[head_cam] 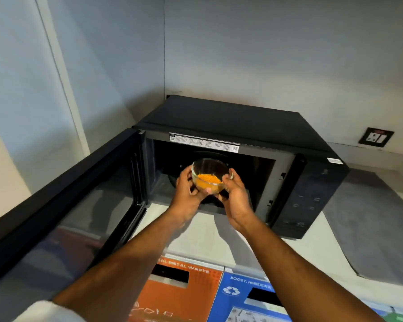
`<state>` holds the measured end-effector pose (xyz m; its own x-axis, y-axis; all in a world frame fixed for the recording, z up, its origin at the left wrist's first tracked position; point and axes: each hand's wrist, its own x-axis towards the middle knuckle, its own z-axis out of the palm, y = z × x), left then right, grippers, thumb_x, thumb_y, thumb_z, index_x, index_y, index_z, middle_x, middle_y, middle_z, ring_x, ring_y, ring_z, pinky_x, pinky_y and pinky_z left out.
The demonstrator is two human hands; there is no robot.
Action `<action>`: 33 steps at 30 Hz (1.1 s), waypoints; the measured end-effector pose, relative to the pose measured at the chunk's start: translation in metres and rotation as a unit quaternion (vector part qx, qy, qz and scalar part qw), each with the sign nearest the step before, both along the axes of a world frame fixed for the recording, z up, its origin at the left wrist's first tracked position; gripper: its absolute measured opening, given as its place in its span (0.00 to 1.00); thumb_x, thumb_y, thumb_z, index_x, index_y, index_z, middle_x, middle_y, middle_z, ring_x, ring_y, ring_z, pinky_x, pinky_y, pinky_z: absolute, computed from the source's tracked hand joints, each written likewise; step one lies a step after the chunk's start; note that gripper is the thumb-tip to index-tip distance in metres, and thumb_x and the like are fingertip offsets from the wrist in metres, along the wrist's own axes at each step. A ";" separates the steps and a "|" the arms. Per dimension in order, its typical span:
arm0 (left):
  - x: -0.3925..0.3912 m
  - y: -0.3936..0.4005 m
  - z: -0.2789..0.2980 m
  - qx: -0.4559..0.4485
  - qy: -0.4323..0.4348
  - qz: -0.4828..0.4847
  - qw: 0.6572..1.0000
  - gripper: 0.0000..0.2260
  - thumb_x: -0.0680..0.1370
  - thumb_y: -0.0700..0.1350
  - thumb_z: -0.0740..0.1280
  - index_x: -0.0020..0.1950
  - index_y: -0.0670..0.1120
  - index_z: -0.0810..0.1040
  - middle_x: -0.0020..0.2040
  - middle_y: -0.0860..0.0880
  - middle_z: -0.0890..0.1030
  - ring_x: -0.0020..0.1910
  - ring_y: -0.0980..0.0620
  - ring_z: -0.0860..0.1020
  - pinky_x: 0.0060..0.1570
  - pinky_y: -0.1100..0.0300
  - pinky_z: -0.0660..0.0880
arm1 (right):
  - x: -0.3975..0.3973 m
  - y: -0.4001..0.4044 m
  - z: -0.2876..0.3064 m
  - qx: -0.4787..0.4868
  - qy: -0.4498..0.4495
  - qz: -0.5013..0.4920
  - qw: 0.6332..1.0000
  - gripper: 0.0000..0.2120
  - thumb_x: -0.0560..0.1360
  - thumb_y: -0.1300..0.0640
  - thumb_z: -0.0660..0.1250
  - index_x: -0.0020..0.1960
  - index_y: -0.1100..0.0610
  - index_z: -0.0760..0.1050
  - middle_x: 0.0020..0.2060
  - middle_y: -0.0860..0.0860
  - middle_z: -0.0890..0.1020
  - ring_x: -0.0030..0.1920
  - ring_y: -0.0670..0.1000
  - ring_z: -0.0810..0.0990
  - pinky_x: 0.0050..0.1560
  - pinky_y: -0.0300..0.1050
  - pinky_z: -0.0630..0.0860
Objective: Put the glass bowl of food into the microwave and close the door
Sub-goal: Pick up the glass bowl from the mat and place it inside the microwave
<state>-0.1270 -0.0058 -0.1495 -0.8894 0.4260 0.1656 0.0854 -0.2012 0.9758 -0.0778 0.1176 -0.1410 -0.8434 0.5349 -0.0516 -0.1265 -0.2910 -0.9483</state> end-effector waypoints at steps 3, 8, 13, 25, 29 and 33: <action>-0.031 0.018 -0.006 -0.029 0.020 0.032 0.999 0.36 0.74 0.33 0.72 0.77 0.47 0.61 0.73 0.44 0.62 0.70 0.51 0.70 0.62 0.65 0.74 | -0.029 0.014 -0.011 0.019 0.017 -0.023 0.999 0.22 0.84 0.57 0.61 0.76 0.55 0.64 0.70 0.57 0.76 0.69 0.57 0.77 0.67 0.57 0.77; -0.073 0.043 -0.028 -0.034 -0.005 0.022 0.999 0.30 0.73 0.31 0.72 0.72 0.45 0.66 0.72 0.44 0.63 0.70 0.52 0.68 0.64 0.66 0.67 | -0.073 0.036 -0.036 0.051 0.022 -0.059 0.997 0.10 0.84 0.57 0.62 0.64 0.55 0.76 0.59 0.54 0.83 0.63 0.55 0.82 0.70 0.59 0.76; -0.099 0.057 -0.057 -0.017 -0.055 0.011 0.998 0.27 0.71 0.22 0.62 0.64 0.44 0.67 0.70 0.44 0.71 0.73 0.48 0.68 0.45 0.79 0.71 | -0.101 0.051 -0.054 0.103 -0.028 -0.077 0.991 0.13 0.84 0.58 0.61 0.65 0.55 0.78 0.58 0.58 0.85 0.62 0.59 0.83 0.70 0.62 0.75; -0.114 0.062 -0.054 -0.061 -0.031 -0.001 0.998 0.29 0.67 0.30 0.67 0.66 0.49 0.73 0.57 0.47 0.82 0.58 0.52 0.80 0.56 0.58 0.76 | -0.126 0.055 -0.064 0.119 -0.068 -0.073 0.988 0.08 0.82 0.54 0.63 0.57 0.51 0.81 0.53 0.56 0.86 0.56 0.59 0.85 0.61 0.59 0.81; -0.114 0.059 -0.051 -0.104 -0.044 -0.016 0.993 0.22 0.68 0.30 0.67 0.55 0.53 0.76 0.48 0.47 0.84 0.47 0.53 0.82 0.43 0.59 0.78 | -0.128 0.053 -0.064 0.136 -0.068 -0.079 0.985 0.07 0.81 0.59 0.65 0.55 0.53 0.81 0.49 0.55 0.86 0.52 0.60 0.86 0.55 0.57 0.82; -0.114 0.058 -0.048 -0.145 -0.044 -0.021 0.988 0.17 0.68 0.30 0.67 0.49 0.50 0.76 0.43 0.45 0.83 0.43 0.50 0.81 0.44 0.54 0.78 | -0.128 0.056 -0.066 0.123 -0.080 -0.079 0.986 0.08 0.80 0.60 0.66 0.51 0.50 0.83 0.46 0.53 0.87 0.51 0.59 0.86 0.52 0.55 0.84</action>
<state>-0.2407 0.0523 -0.1974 -0.8758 0.4805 -0.0462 -0.0051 0.0865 0.9962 -0.2063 0.1740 -0.2075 -0.7400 0.6720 -0.0293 0.0052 -0.0378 -0.9993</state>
